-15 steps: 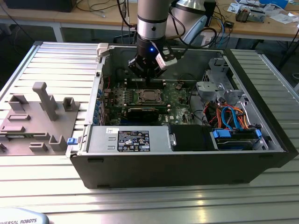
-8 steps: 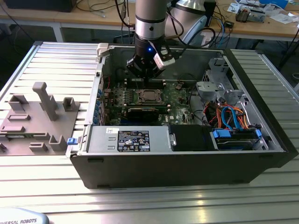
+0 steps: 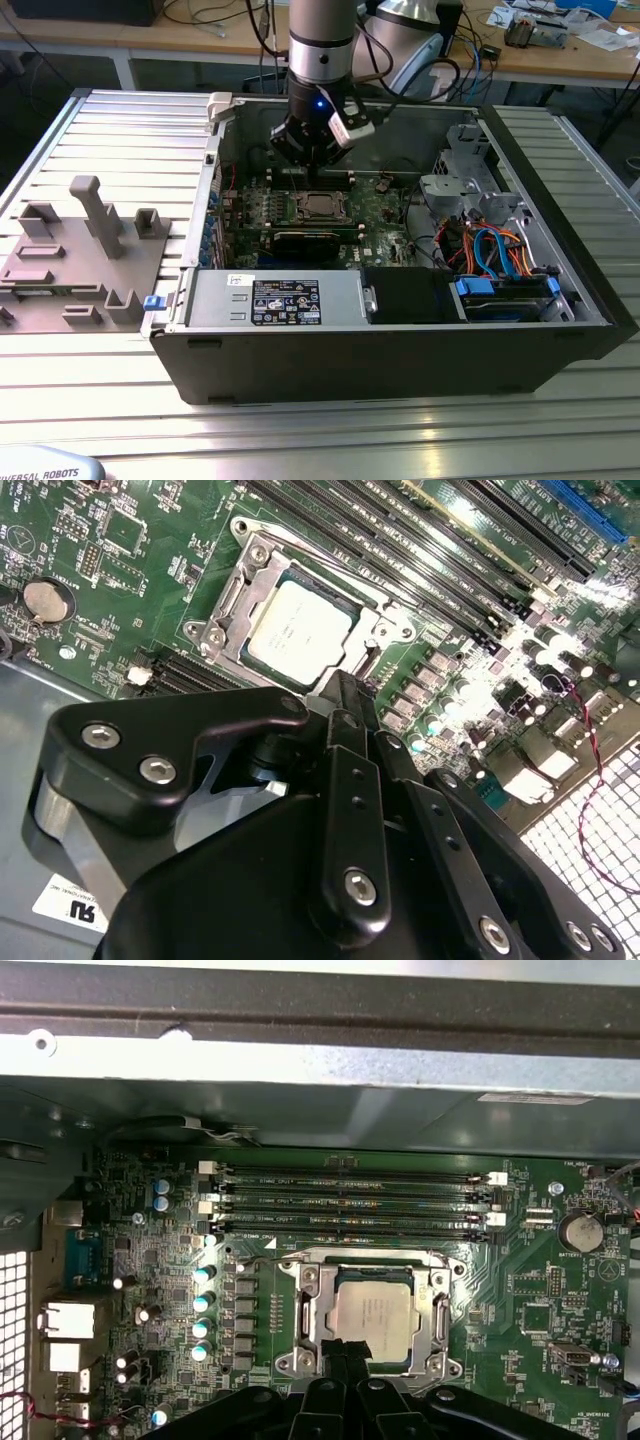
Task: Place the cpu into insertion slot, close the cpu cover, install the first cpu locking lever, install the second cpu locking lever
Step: 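Install the first cpu locking lever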
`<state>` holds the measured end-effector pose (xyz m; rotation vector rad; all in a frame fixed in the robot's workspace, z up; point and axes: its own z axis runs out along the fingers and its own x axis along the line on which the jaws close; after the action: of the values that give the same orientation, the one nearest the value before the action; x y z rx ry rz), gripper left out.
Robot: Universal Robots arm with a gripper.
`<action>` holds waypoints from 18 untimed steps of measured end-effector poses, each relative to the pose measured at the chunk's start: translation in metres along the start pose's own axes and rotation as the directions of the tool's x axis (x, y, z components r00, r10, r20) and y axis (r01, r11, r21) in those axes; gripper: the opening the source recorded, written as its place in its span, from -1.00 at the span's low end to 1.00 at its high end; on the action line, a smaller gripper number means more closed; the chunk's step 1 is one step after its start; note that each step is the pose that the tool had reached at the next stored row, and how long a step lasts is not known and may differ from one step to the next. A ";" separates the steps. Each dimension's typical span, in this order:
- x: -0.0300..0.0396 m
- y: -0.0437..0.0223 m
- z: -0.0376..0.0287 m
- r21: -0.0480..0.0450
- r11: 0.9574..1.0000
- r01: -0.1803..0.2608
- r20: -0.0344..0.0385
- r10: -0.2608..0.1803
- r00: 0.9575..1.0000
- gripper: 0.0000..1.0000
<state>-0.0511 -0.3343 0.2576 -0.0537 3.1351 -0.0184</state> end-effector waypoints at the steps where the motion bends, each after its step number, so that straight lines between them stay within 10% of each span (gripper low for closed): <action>1: 0.0001 0.0000 -0.0006 -0.001 1.000 0.000 0.000 0.000 1.000 -0.79; 18: 0.0079 0.0002 -0.0033 -0.004 1.000 0.000 0.001 0.000 1.000 -0.79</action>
<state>-0.0590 -0.3343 0.2608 -0.0537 3.1341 -0.0117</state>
